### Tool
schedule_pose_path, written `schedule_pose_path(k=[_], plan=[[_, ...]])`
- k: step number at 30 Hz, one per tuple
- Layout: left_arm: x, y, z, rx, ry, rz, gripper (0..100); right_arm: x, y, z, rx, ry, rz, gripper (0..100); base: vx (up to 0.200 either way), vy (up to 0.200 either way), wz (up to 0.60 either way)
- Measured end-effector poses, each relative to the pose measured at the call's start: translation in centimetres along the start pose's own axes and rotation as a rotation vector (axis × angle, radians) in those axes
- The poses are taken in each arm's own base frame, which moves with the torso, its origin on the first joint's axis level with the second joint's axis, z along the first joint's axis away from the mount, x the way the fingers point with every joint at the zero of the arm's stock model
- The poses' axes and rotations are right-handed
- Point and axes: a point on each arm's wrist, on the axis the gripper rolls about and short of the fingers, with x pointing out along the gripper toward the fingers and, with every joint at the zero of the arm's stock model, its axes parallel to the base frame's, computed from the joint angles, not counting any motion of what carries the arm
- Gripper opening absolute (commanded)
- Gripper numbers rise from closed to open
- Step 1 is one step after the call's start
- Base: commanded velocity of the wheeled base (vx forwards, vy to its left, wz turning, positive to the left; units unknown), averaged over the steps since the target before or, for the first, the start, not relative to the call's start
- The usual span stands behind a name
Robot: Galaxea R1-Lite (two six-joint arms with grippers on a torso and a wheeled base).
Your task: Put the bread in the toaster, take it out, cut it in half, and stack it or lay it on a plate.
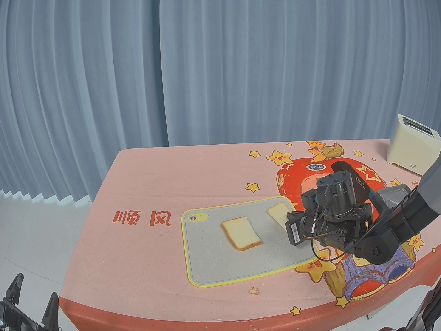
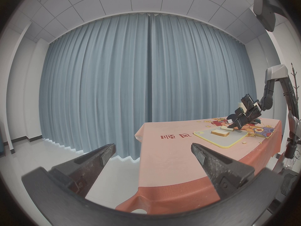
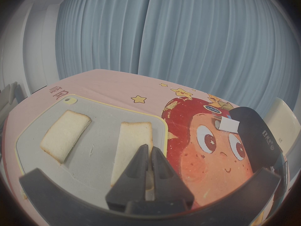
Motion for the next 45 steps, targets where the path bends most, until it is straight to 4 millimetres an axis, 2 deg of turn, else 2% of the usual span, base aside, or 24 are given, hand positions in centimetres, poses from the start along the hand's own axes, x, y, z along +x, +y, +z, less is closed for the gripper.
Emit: schedule_pose_path(k=[7,13,27,32,36,45], plan=[[0.0,0.0,0.0,0.000,0.000,0.001,100,-0.9,-0.3,0.8,0.012,-0.035,0.000,0,0.000,0.000,0.00],[0.0,0.0,0.0,0.001,0.000,0.000,100,-2.8,-1.0,1.6,0.035,-0.084,-0.009,0,0.000,0.000,0.00],[0.0,0.0,0.0,0.002,0.000,0.000,100,-8.7,-2.6,0.7,0.069,-0.155,-0.055,0,0.000,0.000,0.00],[0.0,0.0,0.0,0.001,0.000,0.000,100,-11.0,-3.2,-0.4,0.084,-0.173,-0.053,0,0.000,0.000,0.00],[0.0,0.0,0.0,0.002,0.000,0.000,100,-12.3,-3.7,-1.3,0.137,-0.182,-0.047,0,0.000,0.000,0.00],[0.0,0.0,0.0,0.001,0.000,0.000,100,-13.8,-4.0,-1.6,0.160,-0.217,-0.049,0,0.000,0.000,0.00]])
